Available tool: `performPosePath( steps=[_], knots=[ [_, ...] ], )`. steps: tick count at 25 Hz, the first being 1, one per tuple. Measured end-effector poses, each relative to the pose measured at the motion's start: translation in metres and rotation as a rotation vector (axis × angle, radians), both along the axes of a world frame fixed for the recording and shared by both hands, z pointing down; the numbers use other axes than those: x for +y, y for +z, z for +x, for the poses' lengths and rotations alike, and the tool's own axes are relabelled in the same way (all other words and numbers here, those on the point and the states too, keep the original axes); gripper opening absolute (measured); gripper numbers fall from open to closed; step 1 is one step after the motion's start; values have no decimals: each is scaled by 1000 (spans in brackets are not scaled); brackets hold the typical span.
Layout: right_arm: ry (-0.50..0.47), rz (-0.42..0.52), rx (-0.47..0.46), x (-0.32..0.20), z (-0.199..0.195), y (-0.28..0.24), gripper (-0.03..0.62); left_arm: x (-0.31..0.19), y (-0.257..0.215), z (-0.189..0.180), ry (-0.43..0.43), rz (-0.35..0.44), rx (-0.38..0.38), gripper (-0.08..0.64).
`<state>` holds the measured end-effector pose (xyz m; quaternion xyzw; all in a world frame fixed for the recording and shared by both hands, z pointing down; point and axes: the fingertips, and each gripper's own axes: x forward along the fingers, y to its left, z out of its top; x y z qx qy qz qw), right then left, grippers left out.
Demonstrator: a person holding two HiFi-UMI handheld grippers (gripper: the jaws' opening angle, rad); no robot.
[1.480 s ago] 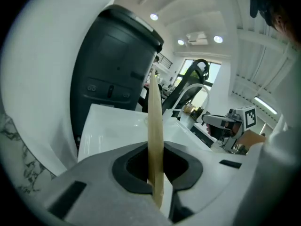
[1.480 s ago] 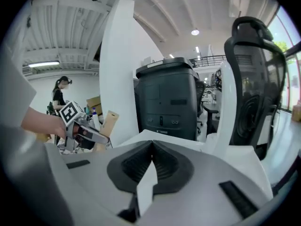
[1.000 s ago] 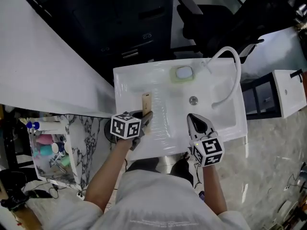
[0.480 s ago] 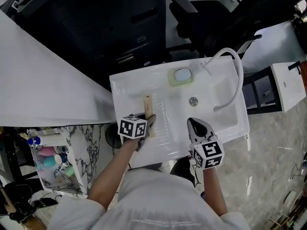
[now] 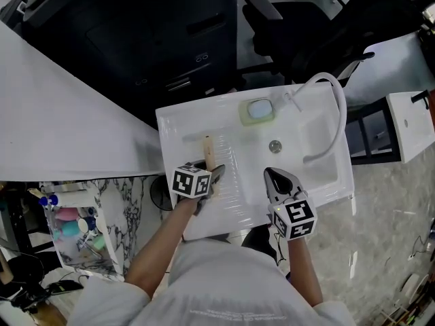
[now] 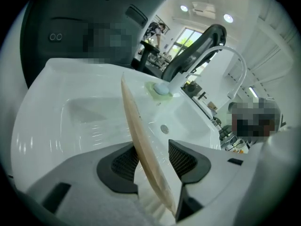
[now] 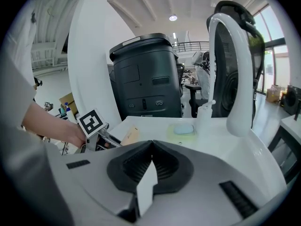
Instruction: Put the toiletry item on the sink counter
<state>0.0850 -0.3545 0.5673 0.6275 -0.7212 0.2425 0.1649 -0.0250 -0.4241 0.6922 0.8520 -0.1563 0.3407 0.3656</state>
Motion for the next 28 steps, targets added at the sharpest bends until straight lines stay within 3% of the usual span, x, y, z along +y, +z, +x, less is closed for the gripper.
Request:
performPosePath(
  steps=[4,10,17,28],
  knots=[
    [-11,-10,-12,2,5,5,-3,4,1,1,37,-5,-15,170],
    [-41,-17,-32,3,5,10,-3,16,4,4,166,25,-71,170],
    [-82,-29,-54,9,3,17,-3,18,11,-7,294,37,-192,172],
    [-161,-28,-71,2,5,11,-3,9,-14,-17,234,40,-196,172]
  ],
)
